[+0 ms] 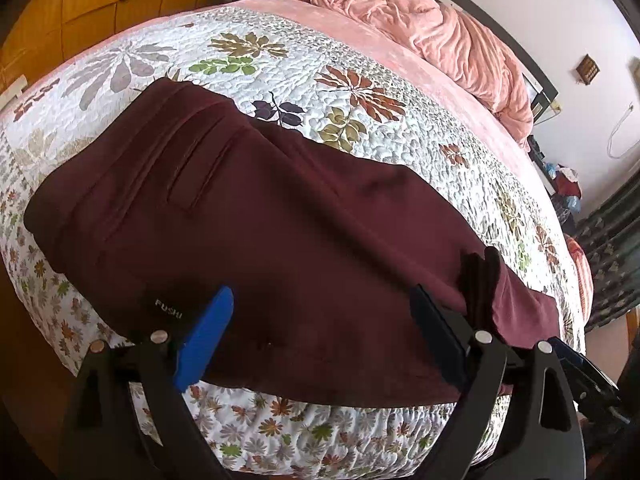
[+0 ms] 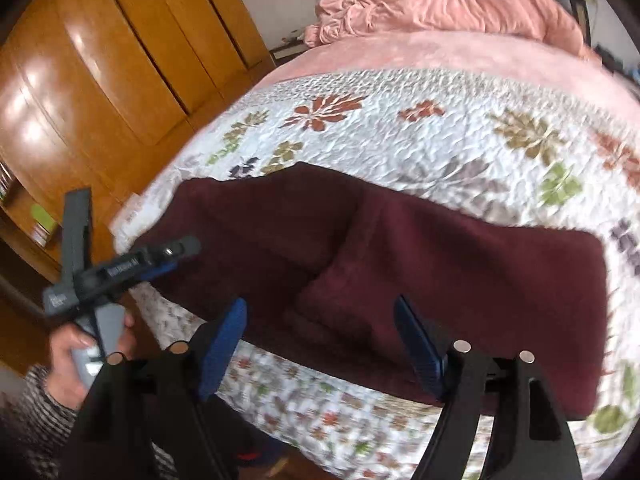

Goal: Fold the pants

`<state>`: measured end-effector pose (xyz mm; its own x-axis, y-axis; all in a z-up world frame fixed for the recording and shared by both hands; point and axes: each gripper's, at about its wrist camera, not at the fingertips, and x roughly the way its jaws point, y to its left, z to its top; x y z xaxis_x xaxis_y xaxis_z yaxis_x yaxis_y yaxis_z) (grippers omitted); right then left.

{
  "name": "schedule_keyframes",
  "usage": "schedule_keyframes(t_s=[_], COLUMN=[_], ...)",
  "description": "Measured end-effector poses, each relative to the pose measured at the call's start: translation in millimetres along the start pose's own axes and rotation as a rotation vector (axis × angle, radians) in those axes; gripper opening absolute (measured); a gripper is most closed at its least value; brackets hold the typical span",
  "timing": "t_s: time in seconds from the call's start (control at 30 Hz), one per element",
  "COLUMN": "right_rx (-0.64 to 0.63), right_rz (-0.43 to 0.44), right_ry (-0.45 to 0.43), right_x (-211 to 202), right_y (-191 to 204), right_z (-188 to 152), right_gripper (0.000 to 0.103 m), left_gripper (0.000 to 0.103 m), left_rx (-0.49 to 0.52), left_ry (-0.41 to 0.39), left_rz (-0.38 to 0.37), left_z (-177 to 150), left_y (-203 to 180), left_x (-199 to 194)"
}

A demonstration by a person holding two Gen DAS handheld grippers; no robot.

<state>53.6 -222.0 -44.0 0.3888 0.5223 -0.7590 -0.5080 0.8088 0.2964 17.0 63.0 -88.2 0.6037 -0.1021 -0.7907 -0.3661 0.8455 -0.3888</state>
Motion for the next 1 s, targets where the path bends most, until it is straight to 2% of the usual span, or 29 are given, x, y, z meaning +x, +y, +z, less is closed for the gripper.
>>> schedule_keyframes(t_s=[0.07,0.17,0.27,0.3,0.33,0.37,0.43,0.47,0.53,0.63,0.67,0.73,0.8,0.93,1.0], right_rx=[-0.044,-0.105,-0.15,-0.153,-0.141,-0.121,-0.044,-0.025,-0.016,-0.012,0.005,0.004,-0.069,-0.078,-0.106], right_rz=[-0.026,-0.063,-0.16,-0.174,-0.187,-0.179,-0.122,-0.11,-0.084,-0.049,0.004,0.047,0.025,0.022,0.013], right_ry=[0.004,0.056,0.074,0.082,0.098,0.111,0.127,0.129,0.117,0.088,0.074,0.063,0.091,0.174,0.165], right_x=[4,26,45,50,55,59,63,63,59,47,40,35,41,77,84], right_y=[7,20,23,22,17,13,-1,-5,-6,-3,-1,9,27,33,34], right_z=[-2,-5,-4,-4,-4,-4,-3,-2,-1,5,8,14,14,-2,-9], right_gripper=[0.077,0.077,0.075,0.07,0.06,0.056,0.044,0.04,0.026,0.019,0.014,0.014,0.014,0.016,0.017], left_gripper=[0.09,0.09,0.09,0.09,0.09,0.09,0.09,0.09,0.09,0.09,0.09,0.09,0.09,0.09,0.09], left_rx=[-0.002,-0.003,0.001,0.002,0.001,-0.001,-0.007,-0.01,-0.011,-0.004,-0.007,-0.016,-0.024,-0.017,-0.007], left_ry=[0.004,0.009,0.005,0.005,0.005,0.007,0.011,0.014,0.015,0.016,0.016,0.015,0.015,0.018,0.024], left_rz=[-0.005,-0.01,-0.009,-0.009,-0.008,-0.009,-0.013,-0.013,-0.014,-0.013,-0.013,-0.019,-0.02,-0.011,-0.007], left_z=[-1,-2,-2,-2,-2,-2,-2,-2,-2,-2,-2,-1,0,0,0], left_y=[-1,-1,-1,-1,0,1,2,2,3,2,2,3,3,0,-2], left_x=[1,1,-2,-2,-2,-2,-1,0,1,2,2,2,2,3,4])
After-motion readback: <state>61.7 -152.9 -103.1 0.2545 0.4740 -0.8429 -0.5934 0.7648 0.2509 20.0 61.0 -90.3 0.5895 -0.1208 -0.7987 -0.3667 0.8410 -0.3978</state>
